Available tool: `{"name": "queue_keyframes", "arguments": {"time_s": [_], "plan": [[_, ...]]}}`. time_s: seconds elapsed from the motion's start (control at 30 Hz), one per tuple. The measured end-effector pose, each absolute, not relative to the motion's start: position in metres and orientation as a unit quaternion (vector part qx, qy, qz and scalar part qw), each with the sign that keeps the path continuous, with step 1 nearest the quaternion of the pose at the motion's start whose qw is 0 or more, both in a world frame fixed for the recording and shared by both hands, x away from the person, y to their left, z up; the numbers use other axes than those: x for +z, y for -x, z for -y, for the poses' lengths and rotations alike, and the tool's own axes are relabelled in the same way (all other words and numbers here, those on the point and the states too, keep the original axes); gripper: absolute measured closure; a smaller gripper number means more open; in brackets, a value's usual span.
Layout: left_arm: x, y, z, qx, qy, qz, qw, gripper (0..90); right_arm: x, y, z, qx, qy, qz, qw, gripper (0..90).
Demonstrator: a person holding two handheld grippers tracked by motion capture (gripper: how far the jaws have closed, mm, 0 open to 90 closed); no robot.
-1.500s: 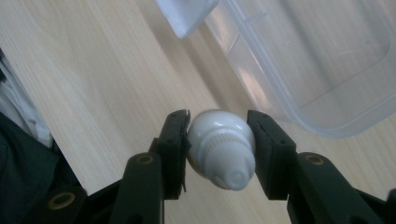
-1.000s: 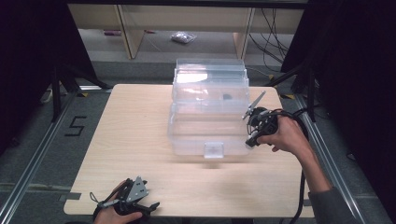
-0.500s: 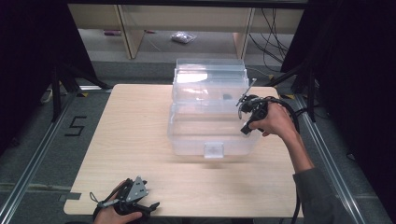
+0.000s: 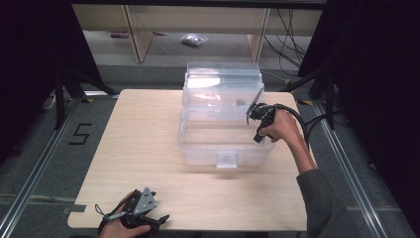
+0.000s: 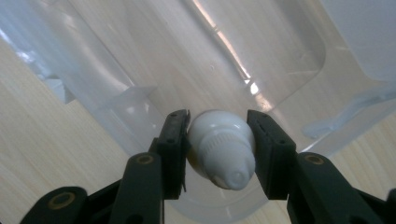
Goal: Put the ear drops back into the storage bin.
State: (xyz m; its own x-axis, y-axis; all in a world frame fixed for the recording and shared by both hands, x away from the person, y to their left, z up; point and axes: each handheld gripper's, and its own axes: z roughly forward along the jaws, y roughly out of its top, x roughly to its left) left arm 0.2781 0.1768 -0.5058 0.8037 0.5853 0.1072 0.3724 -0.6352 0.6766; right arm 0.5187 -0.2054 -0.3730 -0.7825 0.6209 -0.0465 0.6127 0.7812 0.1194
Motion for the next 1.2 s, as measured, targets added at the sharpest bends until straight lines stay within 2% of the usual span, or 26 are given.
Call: {"name": "queue_keyframes", "arguments": {"time_s": [0.57, 1.2], "plan": [[-0.506, -0.279, -0.177, 0.167, -0.891, -0.267, 0.327, 15.7, -0.41, -0.535, 0.199, 0.022, -0.365, -0.931, 0.01, 60.2], [-0.506, -0.278, -0.177, 0.165, -0.89, -0.268, 0.331, 15.7, -0.431, -0.541, 0.198, 0.003, -0.373, -0.928, 0.019, 60.2]]}}
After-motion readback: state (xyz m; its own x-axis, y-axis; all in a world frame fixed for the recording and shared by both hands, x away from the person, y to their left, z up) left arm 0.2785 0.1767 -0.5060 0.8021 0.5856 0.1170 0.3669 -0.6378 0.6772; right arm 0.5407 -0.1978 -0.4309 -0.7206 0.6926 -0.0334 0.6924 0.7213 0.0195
